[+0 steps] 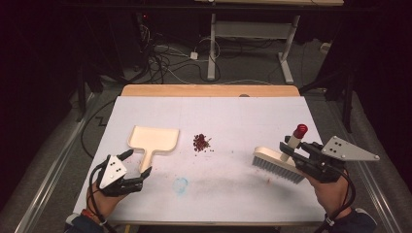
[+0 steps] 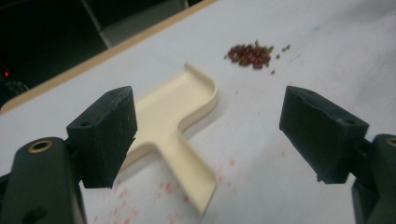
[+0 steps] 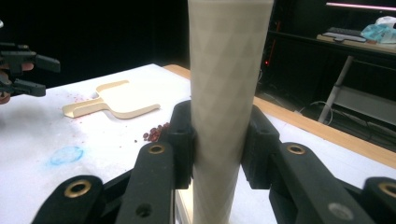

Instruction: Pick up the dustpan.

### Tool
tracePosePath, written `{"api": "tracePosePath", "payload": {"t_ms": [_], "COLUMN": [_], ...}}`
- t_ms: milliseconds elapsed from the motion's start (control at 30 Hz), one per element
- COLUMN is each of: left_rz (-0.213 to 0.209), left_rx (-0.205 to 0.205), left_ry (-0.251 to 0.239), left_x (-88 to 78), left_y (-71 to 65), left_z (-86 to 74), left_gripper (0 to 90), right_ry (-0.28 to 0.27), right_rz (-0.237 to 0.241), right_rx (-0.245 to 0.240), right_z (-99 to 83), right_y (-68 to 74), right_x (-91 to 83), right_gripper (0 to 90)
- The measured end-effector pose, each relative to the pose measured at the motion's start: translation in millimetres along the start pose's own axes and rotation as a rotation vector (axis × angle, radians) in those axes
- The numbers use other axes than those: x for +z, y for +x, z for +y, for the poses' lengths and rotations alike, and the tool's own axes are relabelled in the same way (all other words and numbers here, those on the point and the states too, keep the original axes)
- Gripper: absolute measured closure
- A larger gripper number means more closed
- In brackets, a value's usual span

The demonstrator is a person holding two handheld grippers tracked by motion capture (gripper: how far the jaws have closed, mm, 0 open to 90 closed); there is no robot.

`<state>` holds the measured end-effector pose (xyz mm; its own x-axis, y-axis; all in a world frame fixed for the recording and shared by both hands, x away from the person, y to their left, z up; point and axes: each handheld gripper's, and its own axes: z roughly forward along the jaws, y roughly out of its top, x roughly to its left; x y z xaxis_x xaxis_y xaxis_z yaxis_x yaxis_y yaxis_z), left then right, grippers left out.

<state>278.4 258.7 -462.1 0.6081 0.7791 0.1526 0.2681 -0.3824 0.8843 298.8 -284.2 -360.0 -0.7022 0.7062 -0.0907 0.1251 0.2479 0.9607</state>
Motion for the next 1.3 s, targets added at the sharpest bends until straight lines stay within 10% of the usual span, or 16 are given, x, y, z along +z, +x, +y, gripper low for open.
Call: {"api": "tracePosePath", "payload": {"t_ms": [367, 600, 900, 1300], "left_rz": [0.012, 0.014, -0.014, 0.019], "left_rx": [-0.024, -0.148, -0.273, -0.282], "left_ry": [0.09, 0.212, 0.351, 0.446], "left_x": [-1.4, 2.2, 48.3, 90.2], "left_y": [4.5, 9.4, 21.9, 30.2], "left_z": [-3.7, -2.4, 4.0, 4.5], "left_gripper": [16.2, 16.6, 20.1, 34.1], "right_ry": [-0.008, -0.016, -0.011, -0.014], "right_rz": [-0.016, 0.008, -0.028, -0.039], "right_rx": [-0.009, -0.012, -0.016, -0.016], "right_z": [0.3, 0.0, -1.7, -2.6], "right_y": [-0.8, 1.3, 2.8, 4.1], "right_x": [2.9, 7.5, 6.7, 6.4], "right_gripper": [69.6, 69.5, 69.5, 69.5]}}
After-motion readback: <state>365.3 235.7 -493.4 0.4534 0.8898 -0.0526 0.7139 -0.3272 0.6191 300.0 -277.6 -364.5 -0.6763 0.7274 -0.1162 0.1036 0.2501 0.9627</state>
